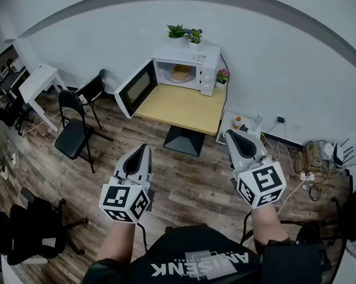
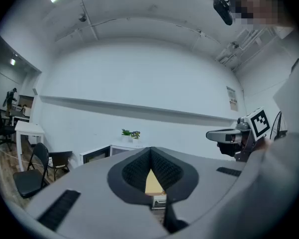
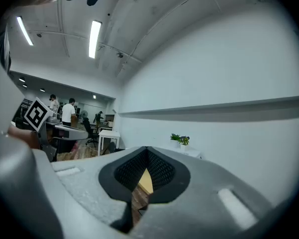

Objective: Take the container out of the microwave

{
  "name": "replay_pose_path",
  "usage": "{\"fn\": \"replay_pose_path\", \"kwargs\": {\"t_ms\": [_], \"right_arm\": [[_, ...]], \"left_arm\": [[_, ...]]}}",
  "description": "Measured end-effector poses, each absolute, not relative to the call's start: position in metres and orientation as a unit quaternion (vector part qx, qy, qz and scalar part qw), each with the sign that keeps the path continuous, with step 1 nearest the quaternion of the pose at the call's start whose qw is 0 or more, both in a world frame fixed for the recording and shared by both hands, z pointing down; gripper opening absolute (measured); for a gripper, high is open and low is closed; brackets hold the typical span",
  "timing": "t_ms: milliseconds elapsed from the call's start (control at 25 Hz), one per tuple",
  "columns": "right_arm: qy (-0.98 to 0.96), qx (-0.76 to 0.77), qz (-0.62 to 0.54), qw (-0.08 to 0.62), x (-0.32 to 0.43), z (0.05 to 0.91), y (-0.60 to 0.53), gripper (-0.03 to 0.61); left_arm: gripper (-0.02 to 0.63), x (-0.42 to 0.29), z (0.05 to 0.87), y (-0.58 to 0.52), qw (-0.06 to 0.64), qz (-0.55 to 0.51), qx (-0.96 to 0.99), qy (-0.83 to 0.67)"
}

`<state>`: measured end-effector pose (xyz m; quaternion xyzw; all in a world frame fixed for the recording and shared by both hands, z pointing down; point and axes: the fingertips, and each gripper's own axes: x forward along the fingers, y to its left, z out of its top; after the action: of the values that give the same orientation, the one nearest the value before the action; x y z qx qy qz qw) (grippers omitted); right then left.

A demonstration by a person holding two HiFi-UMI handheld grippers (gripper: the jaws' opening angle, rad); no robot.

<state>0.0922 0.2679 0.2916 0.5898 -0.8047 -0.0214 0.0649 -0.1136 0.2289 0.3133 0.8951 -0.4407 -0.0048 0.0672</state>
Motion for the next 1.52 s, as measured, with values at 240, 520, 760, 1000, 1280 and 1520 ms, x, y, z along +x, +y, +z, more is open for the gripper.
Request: {"fn": "replay_pose_path", "kwargs": {"t_ms": [240, 520, 760, 1000, 1280, 1520], "right_arm": [[-0.802, 0.594, -0.018, 0.061, 0.091, 0.291, 0.268, 0.006], [-0.806, 0.59, -0.021, 0.046, 0.08, 0.288, 0.273, 0.006], [-0.81, 0.582, -0.019, 0.06, 0.064, 0.295, 0.268, 0.006], [-0.81, 0.583, -0.023, 0.065, 0.042, 0.296, 0.258, 0.006], [-0.805, 0.588, -0.025, 0.074, 0.019, 0.305, 0.244, 0.006], [-0.809, 0.583, -0.022, 0.067, 0.018, 0.305, 0.217, 0.006]], "left_arm": [[0.002, -0.114, 0.315, 0.231, 0.067, 0.001, 0.899, -0.434], [0.002, -0.124, 0.315, 0.232, 0.06, 0.0, 0.898, -0.437], [0.002, -0.136, 0.314, 0.229, 0.057, -0.003, 0.901, -0.431], [0.002, -0.16, 0.32, 0.217, 0.051, 0.0, 0.901, -0.431], [0.002, -0.184, 0.332, 0.199, 0.054, 0.0, 0.904, -0.424], [0.002, -0.186, 0.34, 0.176, 0.052, 0.01, 0.902, -0.428]]}}
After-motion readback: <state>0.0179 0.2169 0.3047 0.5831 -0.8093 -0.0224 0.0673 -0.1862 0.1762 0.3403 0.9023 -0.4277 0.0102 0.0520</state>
